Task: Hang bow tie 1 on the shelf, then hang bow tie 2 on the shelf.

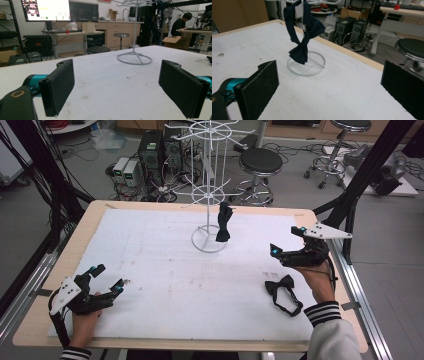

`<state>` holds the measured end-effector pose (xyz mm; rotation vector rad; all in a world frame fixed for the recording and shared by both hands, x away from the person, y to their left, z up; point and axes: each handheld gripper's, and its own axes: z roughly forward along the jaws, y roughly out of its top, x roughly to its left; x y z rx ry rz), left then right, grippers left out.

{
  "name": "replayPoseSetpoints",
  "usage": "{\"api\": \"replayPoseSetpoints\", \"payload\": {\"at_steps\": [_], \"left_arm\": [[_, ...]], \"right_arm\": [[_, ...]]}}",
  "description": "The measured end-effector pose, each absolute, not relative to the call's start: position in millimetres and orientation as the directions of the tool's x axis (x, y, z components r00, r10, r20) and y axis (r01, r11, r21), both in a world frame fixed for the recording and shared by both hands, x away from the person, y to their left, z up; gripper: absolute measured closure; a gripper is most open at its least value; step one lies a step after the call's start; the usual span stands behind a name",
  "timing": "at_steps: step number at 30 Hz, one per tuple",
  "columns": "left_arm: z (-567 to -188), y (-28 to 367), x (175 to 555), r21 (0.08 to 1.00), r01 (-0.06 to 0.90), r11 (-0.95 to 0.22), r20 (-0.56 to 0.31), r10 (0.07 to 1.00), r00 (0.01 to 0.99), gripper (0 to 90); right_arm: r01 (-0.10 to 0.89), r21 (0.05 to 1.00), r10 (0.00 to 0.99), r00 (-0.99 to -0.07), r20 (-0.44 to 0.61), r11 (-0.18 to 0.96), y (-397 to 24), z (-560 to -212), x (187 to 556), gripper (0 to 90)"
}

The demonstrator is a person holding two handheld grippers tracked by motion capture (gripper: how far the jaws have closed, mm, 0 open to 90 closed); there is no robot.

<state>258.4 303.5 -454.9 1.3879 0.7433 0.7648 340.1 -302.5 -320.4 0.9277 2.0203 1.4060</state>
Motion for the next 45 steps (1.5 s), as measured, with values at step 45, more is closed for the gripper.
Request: {"api": "replayPoseSetpoints", "payload": {"at_steps": [45], "left_arm": [[-455, 303, 259, 0.999, -0.027, 0.036, -0.015, 0.827, 0.562, 13.8]], "right_arm": [[0.347, 0.777, 0.599, -0.799, -0.048, 0.526, -307, -327, 372, 0.9]]}}
